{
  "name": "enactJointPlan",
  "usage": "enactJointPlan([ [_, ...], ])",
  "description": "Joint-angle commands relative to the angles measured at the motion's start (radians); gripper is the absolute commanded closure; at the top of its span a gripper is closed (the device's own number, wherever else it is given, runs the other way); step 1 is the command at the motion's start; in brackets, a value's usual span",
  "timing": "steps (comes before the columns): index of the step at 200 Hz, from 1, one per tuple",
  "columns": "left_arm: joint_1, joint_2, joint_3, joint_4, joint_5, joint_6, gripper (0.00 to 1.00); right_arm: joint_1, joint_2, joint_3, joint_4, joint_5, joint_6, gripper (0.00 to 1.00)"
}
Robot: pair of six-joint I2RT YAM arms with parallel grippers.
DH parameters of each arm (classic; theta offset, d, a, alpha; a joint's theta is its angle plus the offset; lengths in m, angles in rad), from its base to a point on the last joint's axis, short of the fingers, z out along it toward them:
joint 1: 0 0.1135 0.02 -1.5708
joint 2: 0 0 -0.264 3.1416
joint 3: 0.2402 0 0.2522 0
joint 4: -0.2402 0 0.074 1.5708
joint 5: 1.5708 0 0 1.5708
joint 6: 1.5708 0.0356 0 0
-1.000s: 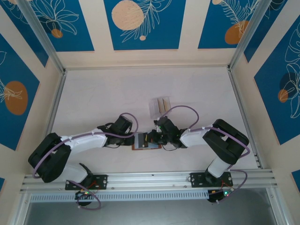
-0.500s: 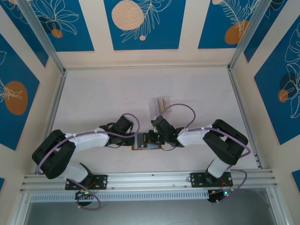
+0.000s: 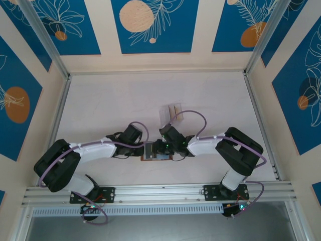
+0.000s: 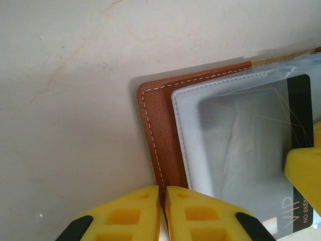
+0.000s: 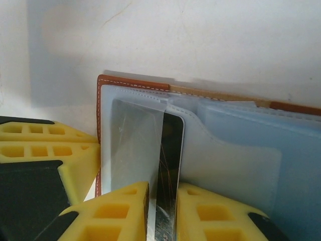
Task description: Put the credit cards into the card holder
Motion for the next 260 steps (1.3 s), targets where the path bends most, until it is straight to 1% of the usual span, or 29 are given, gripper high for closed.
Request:
enactJointPlan([
  [1, -0.008, 0.075, -0.06, 0.036, -0.017, -0.011, 0.88, 0.024, 0.012, 0.008, -0.107, -0.051, -0.022, 0.74],
  [10, -0.008, 0.075, -0.064, 0.035, -0.021, -0.013, 0.89, 0.018, -0.015, 0.012, -0.143, -0.044, -0.034, 0.72],
  [25, -0.008, 0.079, -0.067, 0.032, -0.027, -0.014, 0.88, 0.01, -0.065, 0.027, -0.212, -0.039, -0.065, 0.65],
  [36, -0.008, 0.08, -0.072, 0.034, -0.03, -0.016, 0.88, 0.002, -0.092, 0.053, -0.273, -0.036, -0.092, 0.62],
  [54, -0.009, 0.078, -0.08, 0.041, -0.031, -0.02, 0.88, -0.011, -0.114, 0.101, -0.373, -0.036, -0.127, 0.59],
  [70, -0.008, 0.08, -0.084, 0.046, -0.031, -0.022, 0.88, -0.018, -0.118, 0.143, -0.436, -0.035, -0.15, 0.59],
  [80, -0.008, 0.08, -0.084, 0.049, -0.031, -0.024, 0.88, -0.017, -0.116, 0.16, -0.451, -0.034, -0.157, 0.61],
  [90, -0.008, 0.078, -0.086, 0.05, -0.031, -0.024, 0.88, -0.017, -0.108, 0.174, -0.452, -0.041, -0.161, 0.66],
  [97, -0.008, 0.078, -0.086, 0.05, -0.031, -0.024, 0.88, -0.017, -0.098, 0.187, -0.455, -0.045, -0.163, 0.7],
  [109, -0.008, 0.077, -0.087, 0.05, -0.031, -0.024, 0.88, -0.017, -0.072, 0.214, -0.47, -0.042, -0.164, 0.81],
  [125, -0.008, 0.073, -0.087, 0.05, -0.031, -0.024, 0.88, -0.017, -0.041, 0.239, -0.501, -0.019, -0.161, 0.91],
  [151, -0.008, 0.065, -0.091, 0.048, -0.031, -0.024, 0.87, -0.016, -0.022, 0.258, -0.542, 0.029, -0.159, 0.98],
  [165, -0.008, 0.063, -0.092, 0.05, -0.031, -0.023, 0.87, -0.015, -0.007, 0.268, -0.557, 0.04, -0.159, 1.0],
  [203, -0.009, 0.063, -0.092, 0.053, -0.027, -0.025, 0.87, -0.014, 0.036, 0.29, -0.57, 0.052, -0.158, 1.0],
  [260, -0.008, 0.069, -0.095, 0.057, -0.026, -0.02, 0.87, -0.011, 0.104, 0.323, -0.547, 0.021, -0.155, 1.0],
])
